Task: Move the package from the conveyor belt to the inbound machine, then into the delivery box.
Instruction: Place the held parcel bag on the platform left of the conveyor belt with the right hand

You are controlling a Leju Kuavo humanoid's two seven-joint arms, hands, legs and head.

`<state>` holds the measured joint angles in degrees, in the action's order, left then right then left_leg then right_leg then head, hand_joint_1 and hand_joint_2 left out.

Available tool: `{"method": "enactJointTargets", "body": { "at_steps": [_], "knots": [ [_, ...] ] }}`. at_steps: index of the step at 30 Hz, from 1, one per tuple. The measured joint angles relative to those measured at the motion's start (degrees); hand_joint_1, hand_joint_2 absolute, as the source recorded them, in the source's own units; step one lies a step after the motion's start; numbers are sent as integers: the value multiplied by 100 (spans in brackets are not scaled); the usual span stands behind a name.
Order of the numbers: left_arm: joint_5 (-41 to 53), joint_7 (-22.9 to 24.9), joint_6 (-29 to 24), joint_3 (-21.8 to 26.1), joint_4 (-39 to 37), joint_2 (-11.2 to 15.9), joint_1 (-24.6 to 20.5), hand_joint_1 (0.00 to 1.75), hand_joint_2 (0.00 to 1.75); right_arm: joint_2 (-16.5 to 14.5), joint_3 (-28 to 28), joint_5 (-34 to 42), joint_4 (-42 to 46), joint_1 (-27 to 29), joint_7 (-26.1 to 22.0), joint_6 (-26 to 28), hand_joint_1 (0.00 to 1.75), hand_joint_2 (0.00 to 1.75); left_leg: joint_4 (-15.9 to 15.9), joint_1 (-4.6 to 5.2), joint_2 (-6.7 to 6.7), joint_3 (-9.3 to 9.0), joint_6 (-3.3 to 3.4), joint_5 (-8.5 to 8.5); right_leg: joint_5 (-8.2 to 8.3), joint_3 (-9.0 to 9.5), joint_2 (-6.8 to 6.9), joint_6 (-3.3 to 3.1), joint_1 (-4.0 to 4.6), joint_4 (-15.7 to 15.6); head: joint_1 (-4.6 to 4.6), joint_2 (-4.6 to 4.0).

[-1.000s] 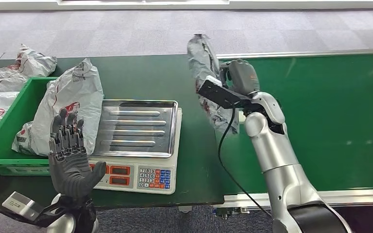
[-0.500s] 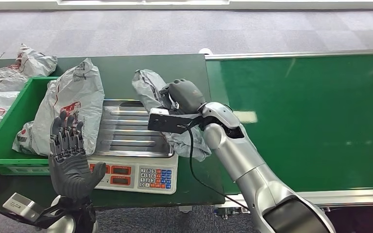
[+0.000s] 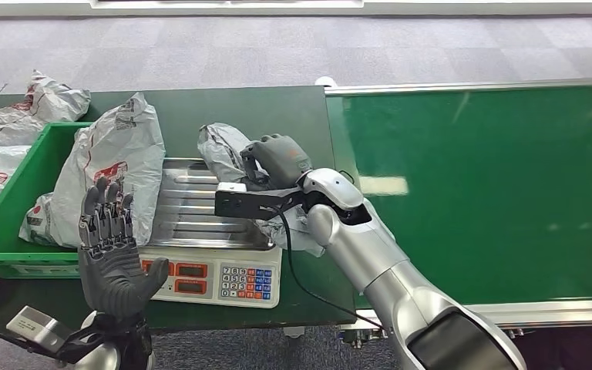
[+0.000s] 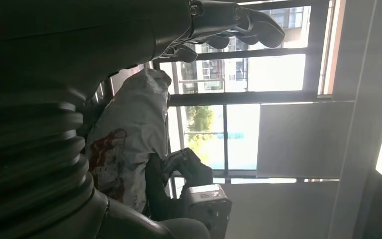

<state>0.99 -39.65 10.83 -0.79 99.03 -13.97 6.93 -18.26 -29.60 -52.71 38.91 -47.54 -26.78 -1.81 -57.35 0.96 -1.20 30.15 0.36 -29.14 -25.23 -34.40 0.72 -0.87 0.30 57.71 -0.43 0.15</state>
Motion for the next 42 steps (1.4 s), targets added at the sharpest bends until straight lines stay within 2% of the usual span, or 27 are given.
{"method": "enactJointTargets", "body": {
  "at_steps": [1, 5, 8, 11, 19, 25, 27, 29, 31, 33, 35, 38, 42],
  "knots": [
    [-9, -2, -40, 0, 0, -2, 2, 0, 175, -43, -92, 20, -152, -31, 68, 38, 0, 175, 0, 0, 0, 0, 0, 0, 0, 0, 0, 0, 0, 0, -1, 0],
    [35, -21, -227, 0, 19, -16, 1, 0, 175, -150, -666, 587, -546, -59, 155, 156, 0, 0, 0, -1, 0, 1, 0, 0, 0, -1, 1, 0, 2, 0, -1, 0],
    [121, -34, -350, 0, 85, -36, 12, 0, 175, -185, -995, 1060, -660, -86, 141, 469, 0, 0, 0, -1, 0, 2, 0, 0, -1, -2, 1, -1, 1, 0, 0, 0],
    [158, -38, -418, 2, 176, -49, 43, 0, 175, -196, -1084, 1261, -684, -212, 144, 626, 0, 0, 0, -1, 0, 2, 0, 0, -1, -2, 0, -1, 1, 0, 0, 0],
    [217, -43, -494, 7, 300, -69, 127, 0, 175, -194, -1060, 1186, -687, -366, 199, 580, 0, 0, -1, 1, 0, 1, 0, 0, 0, -1, 0, 0, 0, 0, 0, 0],
    [329, -52, -544, 10, 360, -76, 200, 0, 175, -191, -840, 1003, -698, -348, 150, 783, 0, 0, -1, 0, 0, 1, 0, 0, 0, -3, 0, -1, 1, 0, 0, 0],
    [352, -52, -580, 14, 383, -78, 219, 0, 175, -190, -737, 853, -693, -311, 183, 1051, 0, 0, 0, 0, 0, 1, 0, 0, 0, -3, 0, -1, 1, 0, -1, 0],
    [382, -52, -646, 19, 412, -87, 256, 0, 175, -188, -613, 558, -624, -224, 322, 1785, 0, 0, 0, 0, 0, 1, 0, 0, 0, -2, 0, -1, 1, 0, -1, 0],
    [416, -40, -720, 21, 455, -105, 322, 0, 175, -182, -423, -3, -296, -30, 520, 2993, 0, 87, -1, 0, 0, 1, 0, 0, 0, -2, 1, -1, 1, 0, 0, 0],
    [458, -4, -775, 21, 483, -118, 378, 0, 175, -185, -50, -616, 643, 384, 439, 3923, 0, 175, -1, 0, 3, 2, -1, -2, -2, -3, 3, -2, 1, 0, 1, 0],
    [515, 45, -796, 20, 476, -122, 388, 0, 175, -211, 446, -730, 1974, 908, 35, 4193, 0, 175, -2, 1, 20, 5, -1, -5, -8, -4, 18, -3, 3, -1, 1, 0],
    [621, 103, -801, 21, 405, -120, 375, 0, 175, -236, 1151, -225, 3900, 1528, -618, 4230, 0, 175, -2, 7, 53, 11, 3, -8, -20, 0, 52, 0, 7, -3, 3, 0],
    [783, 103, -833, 22, 251, -117, 279, 0, 175, -241, 1671, 71, 5681, 2091, -1071, 4218, 0, 175, -2, 16, 28, 2, 10, -19, -20, 2, 35, 2, -3, -6, 1, 0]
  ]
}}
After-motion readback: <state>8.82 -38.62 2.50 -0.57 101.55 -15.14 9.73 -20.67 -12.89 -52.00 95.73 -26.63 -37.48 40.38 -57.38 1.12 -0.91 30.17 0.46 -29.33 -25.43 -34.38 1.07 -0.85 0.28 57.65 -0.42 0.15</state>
